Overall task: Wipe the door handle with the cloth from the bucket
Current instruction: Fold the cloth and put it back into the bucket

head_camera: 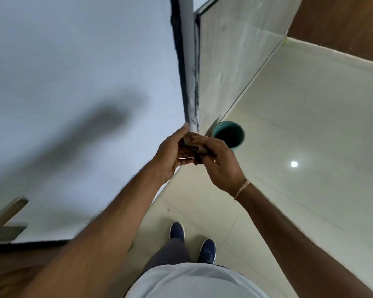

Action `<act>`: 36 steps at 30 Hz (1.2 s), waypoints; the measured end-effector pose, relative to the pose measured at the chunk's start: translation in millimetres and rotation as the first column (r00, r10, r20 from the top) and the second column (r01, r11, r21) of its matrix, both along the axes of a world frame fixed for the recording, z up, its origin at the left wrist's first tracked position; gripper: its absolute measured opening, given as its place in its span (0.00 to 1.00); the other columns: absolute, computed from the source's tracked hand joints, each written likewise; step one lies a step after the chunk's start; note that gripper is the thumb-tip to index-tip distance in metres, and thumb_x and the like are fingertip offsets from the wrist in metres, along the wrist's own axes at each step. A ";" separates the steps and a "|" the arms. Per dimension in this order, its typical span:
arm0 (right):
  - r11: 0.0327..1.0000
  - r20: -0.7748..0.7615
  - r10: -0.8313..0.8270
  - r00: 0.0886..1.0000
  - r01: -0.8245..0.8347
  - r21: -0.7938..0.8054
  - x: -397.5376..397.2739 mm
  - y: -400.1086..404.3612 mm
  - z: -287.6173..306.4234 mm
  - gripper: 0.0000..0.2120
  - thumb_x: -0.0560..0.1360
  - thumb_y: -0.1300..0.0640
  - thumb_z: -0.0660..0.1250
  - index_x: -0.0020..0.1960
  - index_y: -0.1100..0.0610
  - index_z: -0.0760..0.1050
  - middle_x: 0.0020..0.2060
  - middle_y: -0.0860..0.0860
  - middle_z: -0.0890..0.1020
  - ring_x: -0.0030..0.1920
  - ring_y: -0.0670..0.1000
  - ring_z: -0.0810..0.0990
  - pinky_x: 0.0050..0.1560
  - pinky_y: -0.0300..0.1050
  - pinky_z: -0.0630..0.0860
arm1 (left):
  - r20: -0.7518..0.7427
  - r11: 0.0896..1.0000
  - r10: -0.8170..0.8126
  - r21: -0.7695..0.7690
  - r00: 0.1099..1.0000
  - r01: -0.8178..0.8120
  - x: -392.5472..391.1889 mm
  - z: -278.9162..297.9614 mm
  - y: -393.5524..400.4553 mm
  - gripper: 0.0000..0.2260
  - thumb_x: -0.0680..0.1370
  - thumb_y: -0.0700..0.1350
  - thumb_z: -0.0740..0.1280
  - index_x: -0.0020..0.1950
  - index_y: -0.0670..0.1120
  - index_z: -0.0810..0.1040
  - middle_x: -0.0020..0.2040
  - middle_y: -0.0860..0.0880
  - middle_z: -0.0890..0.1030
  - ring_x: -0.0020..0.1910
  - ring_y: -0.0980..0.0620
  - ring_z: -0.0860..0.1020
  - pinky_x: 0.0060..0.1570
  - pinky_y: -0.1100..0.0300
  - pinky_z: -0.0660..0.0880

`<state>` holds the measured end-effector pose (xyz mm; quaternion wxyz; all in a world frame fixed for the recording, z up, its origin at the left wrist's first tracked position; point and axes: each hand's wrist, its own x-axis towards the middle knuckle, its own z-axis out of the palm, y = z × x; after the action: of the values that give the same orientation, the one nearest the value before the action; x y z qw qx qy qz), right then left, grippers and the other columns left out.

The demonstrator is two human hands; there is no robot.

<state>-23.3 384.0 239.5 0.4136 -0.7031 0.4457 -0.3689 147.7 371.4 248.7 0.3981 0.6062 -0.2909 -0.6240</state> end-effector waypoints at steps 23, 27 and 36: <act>0.533 -0.026 -0.488 0.872 0.321 0.783 -168.4 -388.0 -152.8 0.14 0.72 0.54 0.77 0.54 0.59 0.80 0.49 0.55 0.83 0.52 0.54 0.82 0.52 0.47 0.81 | -0.082 0.957 -0.142 0.245 0.987 0.158 -145.0 -150.8 -409.5 0.15 0.80 0.43 0.71 0.67 0.42 0.82 0.51 0.44 0.87 0.47 0.43 0.86 0.32 0.55 0.81; 0.520 -0.267 -0.378 0.886 0.442 0.731 -184.2 -443.9 -238.3 0.22 0.62 0.38 0.77 0.48 0.52 0.82 0.47 0.57 0.87 0.51 0.62 0.86 0.55 0.62 0.84 | 0.039 0.935 -0.101 0.346 0.994 0.081 -162.1 -236.7 -451.9 0.17 0.77 0.38 0.73 0.66 0.42 0.80 0.53 0.43 0.87 0.53 0.40 0.86 0.52 0.39 0.86; 0.597 -0.491 -0.114 0.863 0.455 0.661 -178.5 -534.8 -484.4 0.23 0.79 0.52 0.70 0.73 0.52 0.74 0.63 0.57 0.83 0.63 0.62 0.80 0.62 0.51 0.79 | 0.181 0.872 0.031 0.476 0.983 -0.115 -177.2 -480.7 -509.2 0.03 0.81 0.42 0.71 0.53 0.47 0.79 0.54 0.44 0.84 0.56 0.45 0.84 0.55 0.49 0.82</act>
<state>-201.8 -150.8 -244.9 0.5026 -0.4411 0.7412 -0.0589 -29.4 -137.8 -232.0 0.2311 0.7475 -0.1345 -0.6081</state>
